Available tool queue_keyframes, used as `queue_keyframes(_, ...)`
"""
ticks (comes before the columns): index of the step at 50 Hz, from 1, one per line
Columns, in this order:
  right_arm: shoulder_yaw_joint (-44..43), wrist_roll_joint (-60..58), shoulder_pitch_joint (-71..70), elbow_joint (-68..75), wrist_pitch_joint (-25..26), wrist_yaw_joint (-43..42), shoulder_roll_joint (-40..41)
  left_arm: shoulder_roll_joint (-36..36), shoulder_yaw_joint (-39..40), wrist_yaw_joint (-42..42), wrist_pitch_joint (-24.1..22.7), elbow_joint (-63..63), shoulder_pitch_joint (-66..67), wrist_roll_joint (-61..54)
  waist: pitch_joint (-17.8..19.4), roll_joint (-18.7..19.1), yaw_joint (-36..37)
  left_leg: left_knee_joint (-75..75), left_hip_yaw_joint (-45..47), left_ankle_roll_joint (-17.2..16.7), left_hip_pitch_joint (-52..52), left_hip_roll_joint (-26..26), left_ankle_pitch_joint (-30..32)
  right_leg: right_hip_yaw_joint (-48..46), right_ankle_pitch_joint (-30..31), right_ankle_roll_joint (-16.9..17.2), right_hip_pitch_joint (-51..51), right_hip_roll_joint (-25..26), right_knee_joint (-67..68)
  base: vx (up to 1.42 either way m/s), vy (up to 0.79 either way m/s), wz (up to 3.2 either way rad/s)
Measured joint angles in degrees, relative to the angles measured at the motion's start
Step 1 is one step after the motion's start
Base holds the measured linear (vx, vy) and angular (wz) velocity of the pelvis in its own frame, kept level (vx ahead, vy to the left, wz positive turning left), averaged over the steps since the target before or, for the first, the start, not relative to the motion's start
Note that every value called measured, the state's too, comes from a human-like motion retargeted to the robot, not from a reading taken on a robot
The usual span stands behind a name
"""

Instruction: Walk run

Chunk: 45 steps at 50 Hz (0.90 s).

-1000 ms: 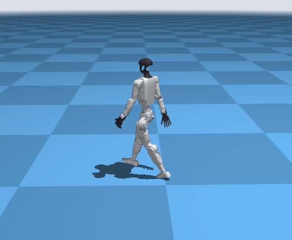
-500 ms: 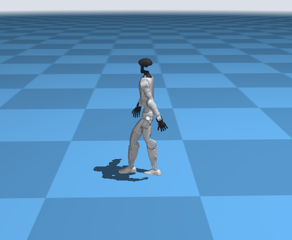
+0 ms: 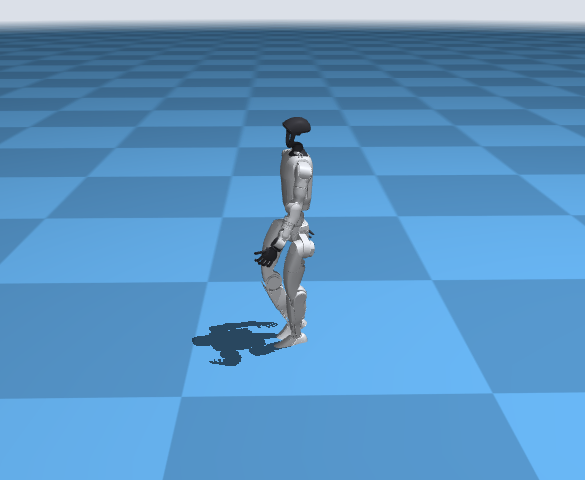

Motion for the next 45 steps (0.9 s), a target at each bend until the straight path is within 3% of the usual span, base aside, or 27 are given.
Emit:
queue_keyframes(4, -1.6, 3.8, 5.8, 0.0, 1.1, 1.8, 2.3, 1.8, -6.0, 0.2, -3.7, -5.1, -8.6, 0.5, 0.5, -2.7, -5.3, -0.3, -9.1, 0.0, 5.1, -4.5, -0.9, 6.9, 1.1, 5.1, -4.6, -0.8, -15.3, 0.82, -0.32, 2.7)
queue_keyframes(7, -1.2, 4.0, 8.3, 0.0, 1.3, 2.0, 3.7, 1.8, -7.2, 2.1, -5.6, -6.7, -12.8, 0.8, 1.4, -5.2, -6.1, -0.5, -10.9, 0.0, 10.6, -6.6, -2.4, 12.8, -0.1, 6.6, -7.0, -1.1, -24.9, 0.8, -0.35, 1.33)
queue_keyframes(9, -0.8, 2.3, 9.4, 0.0, 1.2, 2.1, 4.1, 1.4, -7.5, 2.9, -6.2, -6.8, -14.0, -0.4, 1.6, -6.1, -6.5, -0.4, -11.3, 0.0, 14.1, -7.3, -3.1, 10.4, -0.5, 8.8, -8.4, -2.1, -31.1, 0.88, -0.35, 0.73)
queue_keyframes(12, -0.8, -1.6, 9.1, 0.0, 0.6, 1.7, 3.4, 0.9, -7.1, 3.0, -6.5, -5.7, -14.9, -3.7, 0.3, -6.5, -6.2, -1.6, -8.9, -0.3, 17.7, -9.1, -0.9, 0.6, -4.2, 16.3, -10.7, -3.1, -36.8, 0.87, -0.25, -0.11)
queue_keyframes(13, -0.8, -2.2, 8.7, 0.0, 0.7, 1.1, 3.2, 0.7, -6.8, 2.6, -6.3, -5.1, -14.7, -4.6, -0.3, -6.5, -6.5, -1.6, -8.2, -1.1, 18.4, -9.5, 0.8, -3.9, -5.2, 15.7, -10.9, -3.3, -37.0, 0.95, -0.32, -0.01)
queue_keyframes(15, -1.3, -2.0, 7.5, 0.0, 1.7, -0.5, 2.7, 0.2, -5.9, 1.5, -5.5, -3.4, -14.4, -5.9, -1.1, -5.6, -8.5, -0.6, -7.3, -4.5, 19.3, -8.7, 5.8, -5.9, -7.3, 9.0, -10.8, -2.4, -34.4, 0.96, -0.37, 0.5)
queue_keyframes(17, -3.1, -0.1, 7.2, 0.0, 1.7, -2.3, 2.4, -1.0, -5.8, 0.2, -4.4, -1.0, -13.3, -5.3, -1.5, -4.2, -11.3, 2.5, -7.2, -10.5, 20.2, -6.9, 14.0, -9.8, -7.5, 3.4, -9.5, -3.1, -31.7, 1.0, -0.36, 1.31)
queue_keyframes(20, -4.8, 5.4, 6.3, 0.0, 0.9, -2.7, 1.9, -2.2, -5.5, -1.6, -3.4, 3.7, -11.1, -0.1, -3.2, -2.7, -15.1, 10.8, -0.3, -26.4, 18.4, -2.3, 30.8, -1.5, -1.8, -0.9, -9.2, -2.7, -27.6, 1.03, -0.45, 1.16)
queue_keyframes(22, -5.9, 9.2, 3.2, 0.0, 2.4, -0.8, 1.5, -2.6, -7.7, 0.1, -2.9, 6.3, -9.5, 3.7, -3.1, -4.2, -15.0, 25.0, 6.2, -30.0, 11.6, -3.0, 35.2, -0.8, -4.3, 0.0, -9.7, -6.8, -22.4, 0.82, -0.16, 0.31)
queue_keyframes(23, -6.1, 10.5, 1.3, 0.0, 2.8, -0.3, 1.7, -1.5, -9.0, 0.9, -2.8, 7.5, -8.3, 5.3, -2.7, -5.2, -14.6, 33.3, 7.8, -30.0, 8.5, -1.9, 35.2, -4.5, -4.9, 0.2, -7.6, -8.3, -21.5, 0.75, -0.48, -0.67)
queue_keyframes(25, -5.5, 11.8, -2.2, 0.0, 0.4, -0.6, 2.5, 1.3, -9.6, 2.0, -2.6, 9.7, -4.5, 8.9, -3.6, -10.0, -12.0, 36.6, 2.0, -30.0, 5.9, -7.0, 34.2, -0.9, -5.6, -1.5, -2.3, -6.1, -24.3, 0.78, -0.94, -1.94)
queue_keyframes(27, -3.3, 12.3, -5.6, -2.3, -3.3, -0.3, 3.8, 3.9, -9.8, 4.3, -2.6, 11.1, 0.4, 11.5, -2.7, -11.9, -9.7, 42.4, 3.1, -24.7, 1.2, -4.0, 24.2, 3.4, -6.0, -2.2, 2.7, -2.2, -26.2, 0.84, -0.82, -2.23)
queue_keyframes(30, 2.2, 11.4, -9.1, -12.5, -6.1, -0.5, 5.4, 4.3, -4.4, 10.1, -2.2, 12.2, 9.7, 15.0, -1.7, -13.3, -8.2, 44.7, 10.1, -12.1, -6.5, 4.7, 12.7, 9.6, -4.6, -2.8, 7.7, 0.5, -29.1, 0.81, -0.49, -2.04)
queue_keyframes(32, 5.9, 9.2, -12.1, -17.5, -8.2, -2.3, 5.2, 3.5, 1.7, 12.8, -1.3, 14.3, 15.7, 14.1, -1.0, -13.8, -6.5, 37.8, 13.1, -8.6, -9.0, 6.4, 9.6, 15.3, -4.0, -4.1, 10.3, 3.3, -29.6, 0.83, -0.38, -2.69)
queue_keyframes(38, 14.1, 5.3, -22.7, -23.4, -10.9, -5.2, 3.6, -0.4, 12.5, 7.1, 3.9, 20.6, 30.5, 1.4, 1.7, -11.5, -1.0, 9.2, 8.7, -12.1, -12.4, 4.2, 9.2, 27.1, -3.2, -7.1, 17.6, 10.0, -29.3, 0.78, -0.13, -2.91)
queue_keyframes(41, 15.2, 5.6, -24.4, -24.5, -11.0, -4.6, 3.6, -3.6, 15.3, 6.2, 5.6, 20.6, 36.2, 2.0, 2.2, -10.2, 0.5, -0.9, 8.8, -14.9, -16.0, 3.2, 6.4, 31.6, -3.2, -7.0, 21.8, 11.0, -29.0, 0.95, -0.01, -2.0)
queue_keyframes(43, 14.7, 7.4, -24.4, -24.6, -11.4, -4.8, 3.5, -4.8, 16.3, 6.9, 5.9, 20.6, 37.8, 4.5, 2.5, -9.2, 0.4, -6.3, 9.7, -18.9, -17.4, 1.3, 3.9, 31.3, -2.0, -7.0, 24.0, 11.4, -29.2, 0.94, 0.01, -0.74)
queue_keyframes(45, 13.4, 10.0, -23.2, -23.4, -11.4, -5.5, 3.2, -5.0, 16.3, 7.5, 5.7, 20.6, 38.4, 7.3, 2.5, -8.4, 0.2, -7.6, 7.5, -19.0, -17.8, -0.3, 3.4, 29.0, 0.7, -7.2, 25.8, 11.6, -29.2, 0.89, -0.02, -0.25)
